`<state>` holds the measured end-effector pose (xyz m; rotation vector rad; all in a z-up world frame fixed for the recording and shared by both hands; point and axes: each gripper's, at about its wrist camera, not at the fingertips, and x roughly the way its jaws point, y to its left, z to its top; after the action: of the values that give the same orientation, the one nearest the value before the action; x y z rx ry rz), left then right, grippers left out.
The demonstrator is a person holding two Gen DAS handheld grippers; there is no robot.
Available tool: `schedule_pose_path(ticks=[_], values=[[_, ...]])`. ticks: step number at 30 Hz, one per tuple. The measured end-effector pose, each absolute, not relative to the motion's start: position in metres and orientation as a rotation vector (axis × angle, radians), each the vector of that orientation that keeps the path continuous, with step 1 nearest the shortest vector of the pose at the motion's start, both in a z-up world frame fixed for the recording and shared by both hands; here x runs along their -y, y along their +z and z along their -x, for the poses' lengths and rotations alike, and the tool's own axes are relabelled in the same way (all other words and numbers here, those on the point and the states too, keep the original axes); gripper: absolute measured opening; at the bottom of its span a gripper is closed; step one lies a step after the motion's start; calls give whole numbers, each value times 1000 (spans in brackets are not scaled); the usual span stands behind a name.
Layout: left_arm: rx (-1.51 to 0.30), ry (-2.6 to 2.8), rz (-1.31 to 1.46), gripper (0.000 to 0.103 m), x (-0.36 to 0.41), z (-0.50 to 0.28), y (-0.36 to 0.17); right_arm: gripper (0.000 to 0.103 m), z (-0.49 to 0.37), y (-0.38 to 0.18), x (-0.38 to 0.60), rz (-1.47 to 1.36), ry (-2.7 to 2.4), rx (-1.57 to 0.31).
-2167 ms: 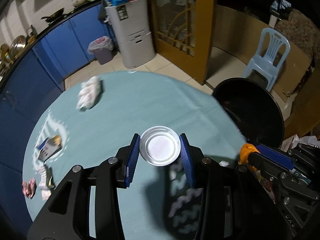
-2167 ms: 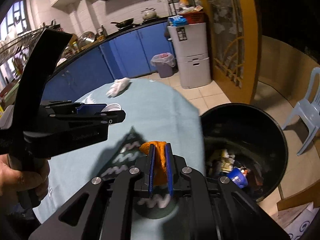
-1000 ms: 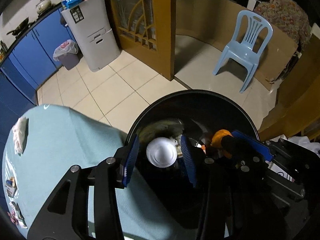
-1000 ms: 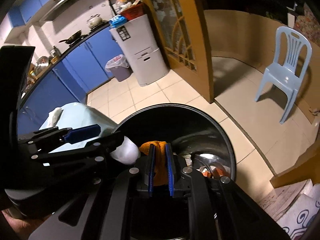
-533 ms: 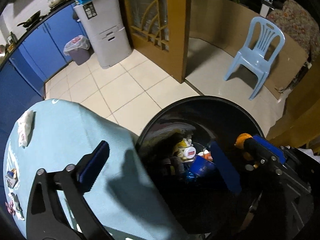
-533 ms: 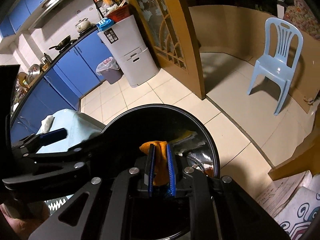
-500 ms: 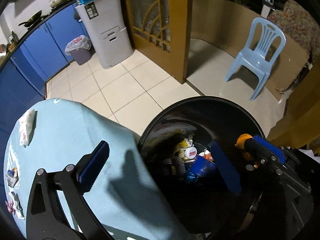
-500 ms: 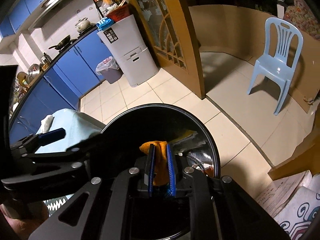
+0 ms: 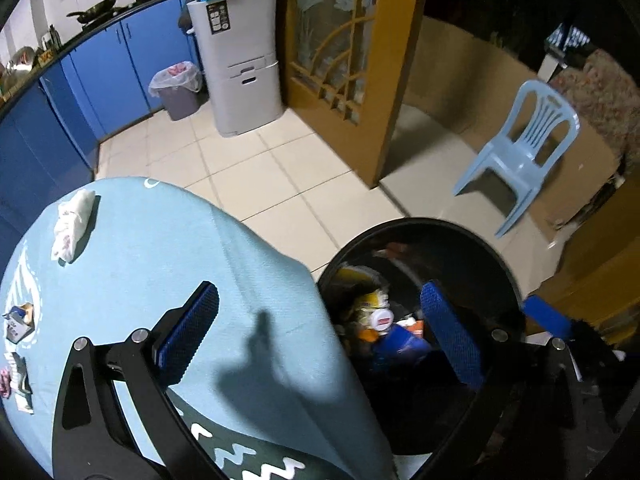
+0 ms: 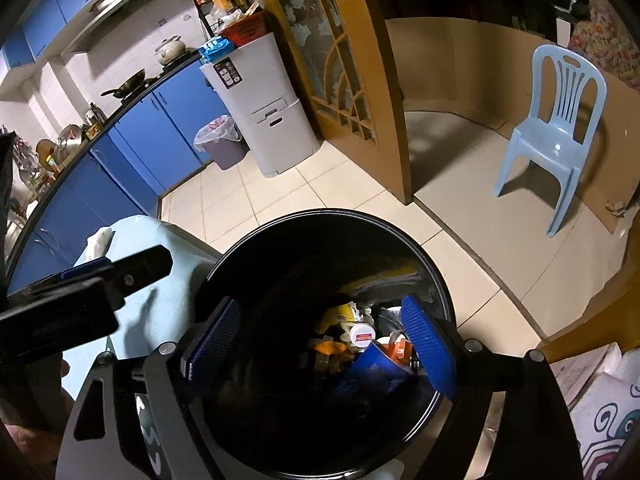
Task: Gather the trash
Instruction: 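Move both grippers back over the table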
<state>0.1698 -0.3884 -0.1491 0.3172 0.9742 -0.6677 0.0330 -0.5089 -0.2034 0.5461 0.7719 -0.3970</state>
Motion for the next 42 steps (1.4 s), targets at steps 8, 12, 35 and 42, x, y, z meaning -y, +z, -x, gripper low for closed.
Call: schedule_pose_path(ticks=[8,12,35,42], values=[[-939,-634,-304,100,358,-172,-133,81,-39,-186,484,-510,-380,-755],[-912,-564,-275,100,317,-183,-124,81,-57,-173,457,-467,-336,-748],[-919,-91,-28,100,-24,-269,-152,81,-228,-160,220,-181,-140,-825],[-963,-69,15,100,-56,-280,-179,81,-262,-170,198,-134,-160,-852]])
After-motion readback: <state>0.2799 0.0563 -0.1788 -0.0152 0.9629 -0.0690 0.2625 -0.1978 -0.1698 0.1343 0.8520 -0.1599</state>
